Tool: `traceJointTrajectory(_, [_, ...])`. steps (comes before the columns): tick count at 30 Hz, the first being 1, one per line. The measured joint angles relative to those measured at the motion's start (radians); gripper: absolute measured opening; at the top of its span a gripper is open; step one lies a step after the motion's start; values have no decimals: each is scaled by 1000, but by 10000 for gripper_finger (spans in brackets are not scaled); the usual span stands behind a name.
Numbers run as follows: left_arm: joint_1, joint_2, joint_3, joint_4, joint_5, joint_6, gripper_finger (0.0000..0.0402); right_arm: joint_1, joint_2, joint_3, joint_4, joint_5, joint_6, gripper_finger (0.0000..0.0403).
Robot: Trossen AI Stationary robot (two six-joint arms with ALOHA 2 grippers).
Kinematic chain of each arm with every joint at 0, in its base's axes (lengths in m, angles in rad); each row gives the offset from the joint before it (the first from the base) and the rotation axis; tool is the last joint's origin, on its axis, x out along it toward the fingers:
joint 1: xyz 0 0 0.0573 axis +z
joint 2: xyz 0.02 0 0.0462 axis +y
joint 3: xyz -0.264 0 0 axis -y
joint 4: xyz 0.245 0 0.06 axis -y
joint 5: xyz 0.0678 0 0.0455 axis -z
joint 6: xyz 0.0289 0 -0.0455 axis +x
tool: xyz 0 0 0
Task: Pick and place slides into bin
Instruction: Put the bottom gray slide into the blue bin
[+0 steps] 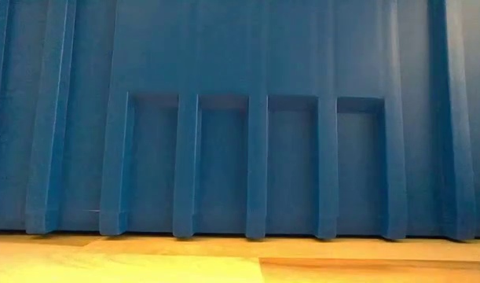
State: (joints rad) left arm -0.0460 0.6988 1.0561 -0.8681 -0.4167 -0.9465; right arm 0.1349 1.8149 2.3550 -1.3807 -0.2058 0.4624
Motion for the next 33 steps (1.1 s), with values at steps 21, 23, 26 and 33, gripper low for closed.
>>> traceJointTrajectory(21, [0,23,0,4,278,67,147,398,-26,-184,146,84,706,319])
traceJointTrajectory(23, [0,23,0,4,302,94,147,458,-24,-221,190,110,794,319])
traceJointTrajectory(26, [0,23,0,5,331,124,147,543,-27,-272,294,182,888,319])
traceJointTrajectory(33, [0,24,0,6,330,131,147,697,-27,-381,305,385,1226,319])
